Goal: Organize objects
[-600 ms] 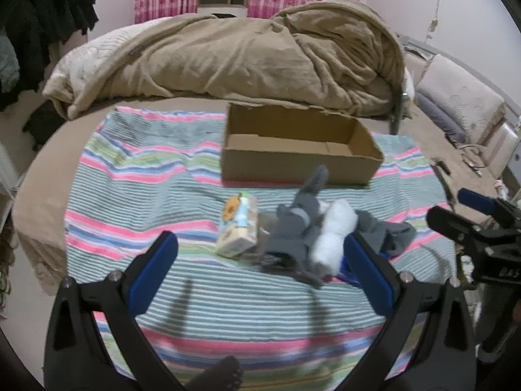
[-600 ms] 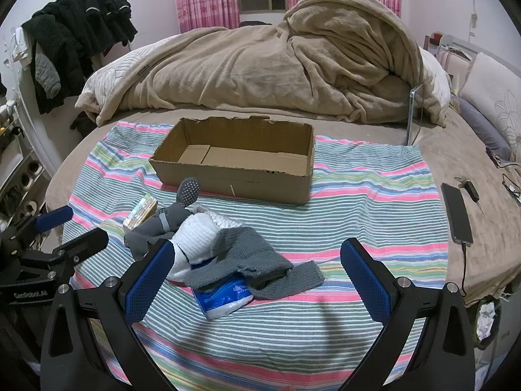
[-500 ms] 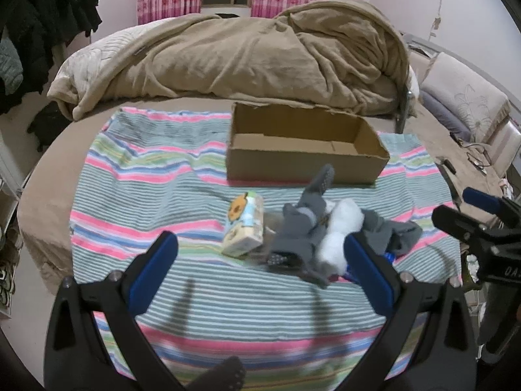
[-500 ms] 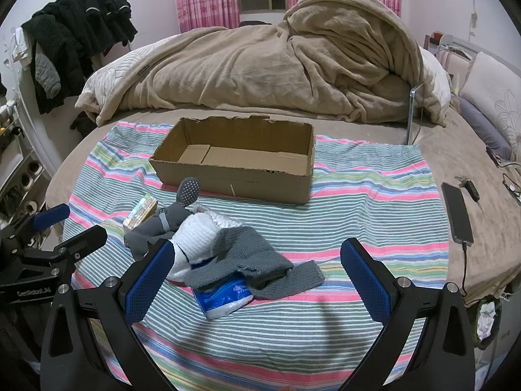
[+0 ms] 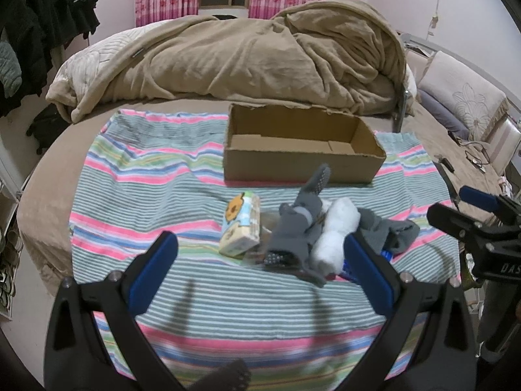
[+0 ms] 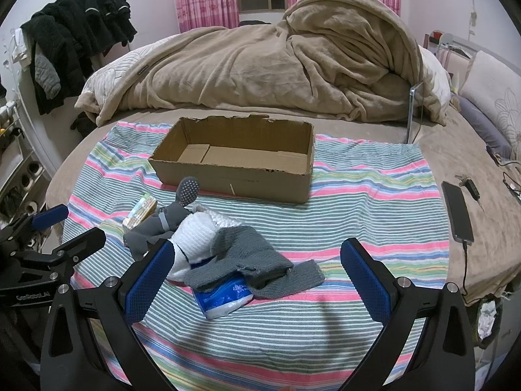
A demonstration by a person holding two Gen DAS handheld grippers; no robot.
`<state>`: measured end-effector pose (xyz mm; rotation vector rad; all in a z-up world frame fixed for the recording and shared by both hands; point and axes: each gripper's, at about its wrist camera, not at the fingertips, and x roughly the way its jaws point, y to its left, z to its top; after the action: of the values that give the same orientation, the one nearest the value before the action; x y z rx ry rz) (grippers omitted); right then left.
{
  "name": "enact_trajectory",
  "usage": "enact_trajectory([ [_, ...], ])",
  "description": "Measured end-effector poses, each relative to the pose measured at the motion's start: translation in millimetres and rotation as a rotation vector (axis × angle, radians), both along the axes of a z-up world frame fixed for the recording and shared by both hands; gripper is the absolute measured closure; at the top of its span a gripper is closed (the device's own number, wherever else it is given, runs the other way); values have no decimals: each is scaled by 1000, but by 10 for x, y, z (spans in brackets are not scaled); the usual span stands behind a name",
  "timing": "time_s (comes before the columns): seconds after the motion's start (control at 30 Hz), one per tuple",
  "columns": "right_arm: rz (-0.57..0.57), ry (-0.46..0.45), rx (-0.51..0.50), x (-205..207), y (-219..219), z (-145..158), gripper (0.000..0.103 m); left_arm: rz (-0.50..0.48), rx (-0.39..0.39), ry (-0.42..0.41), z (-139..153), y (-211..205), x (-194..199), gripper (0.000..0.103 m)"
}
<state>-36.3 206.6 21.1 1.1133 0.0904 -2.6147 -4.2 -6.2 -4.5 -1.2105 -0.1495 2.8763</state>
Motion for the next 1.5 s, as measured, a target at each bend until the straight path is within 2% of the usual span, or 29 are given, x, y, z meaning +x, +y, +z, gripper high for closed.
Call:
enact_trajectory([
  [0.47,-1,-2,-2,-2,13,-12,0,-30,31,4,2,35,43,1],
  [0.67,-1,-2,-3,-2,10,-4,0,-18,-7,11,14,71,49,1],
  [1.2,0,0,-3,2,12,-6,0,-36,-9,12,25,83,38,1],
  [1.37,0,0,-3,-4,19,0,0,-35,6,15,32,62,41,1],
  [1.5,0,1,-4,-2,20,9,0,-40,63,20,44,6,52,1],
])
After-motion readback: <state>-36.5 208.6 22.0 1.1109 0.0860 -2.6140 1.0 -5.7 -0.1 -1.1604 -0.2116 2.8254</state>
